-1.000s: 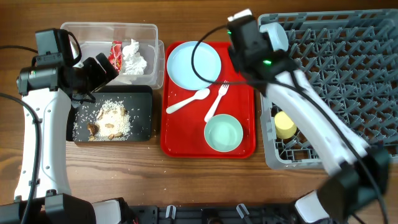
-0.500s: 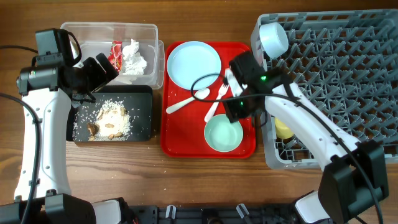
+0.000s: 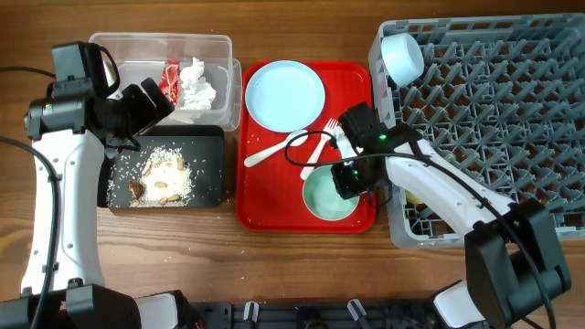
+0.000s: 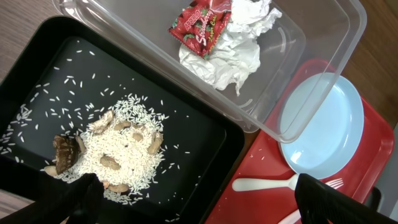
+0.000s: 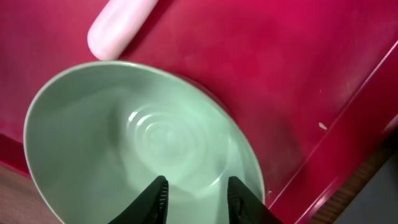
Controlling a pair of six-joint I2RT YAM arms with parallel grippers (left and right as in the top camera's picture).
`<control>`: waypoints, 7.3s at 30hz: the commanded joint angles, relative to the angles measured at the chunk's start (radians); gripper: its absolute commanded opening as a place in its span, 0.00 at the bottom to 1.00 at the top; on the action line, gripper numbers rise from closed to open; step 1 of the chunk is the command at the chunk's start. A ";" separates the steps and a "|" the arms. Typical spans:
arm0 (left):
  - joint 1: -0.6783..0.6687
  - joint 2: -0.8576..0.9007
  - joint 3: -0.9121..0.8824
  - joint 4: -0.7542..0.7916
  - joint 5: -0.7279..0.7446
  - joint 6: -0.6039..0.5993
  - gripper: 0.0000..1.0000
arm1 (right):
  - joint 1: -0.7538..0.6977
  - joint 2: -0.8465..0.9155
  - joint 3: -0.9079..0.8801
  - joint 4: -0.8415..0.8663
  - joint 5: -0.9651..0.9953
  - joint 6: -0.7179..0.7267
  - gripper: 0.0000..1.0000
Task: Sort waste into correct bins and load items into the dishwasher rack
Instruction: 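Reach the right gripper to the mint-green bowl and grasp its rim, then lift the mint-green bowl and place it in the rack beside the blue bowl, then release the mint-green bowl and withdraw the right gripper from the rack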
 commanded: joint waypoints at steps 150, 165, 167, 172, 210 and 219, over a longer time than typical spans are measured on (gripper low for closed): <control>0.005 -0.005 0.014 0.003 0.012 0.005 1.00 | -0.674 0.102 0.455 -0.133 -0.008 0.303 0.34; 0.005 -0.005 0.014 0.003 0.012 0.005 1.00 | -0.676 0.107 0.440 -0.085 0.068 0.304 0.35; 0.005 -0.005 0.014 0.003 0.012 0.005 1.00 | -0.676 0.111 0.440 -0.083 0.071 0.304 0.35; 0.005 -0.005 0.014 0.003 0.012 0.005 1.00 | -0.676 0.145 0.440 -0.082 0.071 0.304 0.35; 0.005 -0.005 0.014 0.003 0.012 0.005 1.00 | -0.247 -0.179 0.455 -0.331 1.292 0.484 0.04; 0.005 -0.005 0.014 0.003 0.012 0.005 1.00 | -0.193 0.156 0.455 -0.374 1.493 0.430 0.04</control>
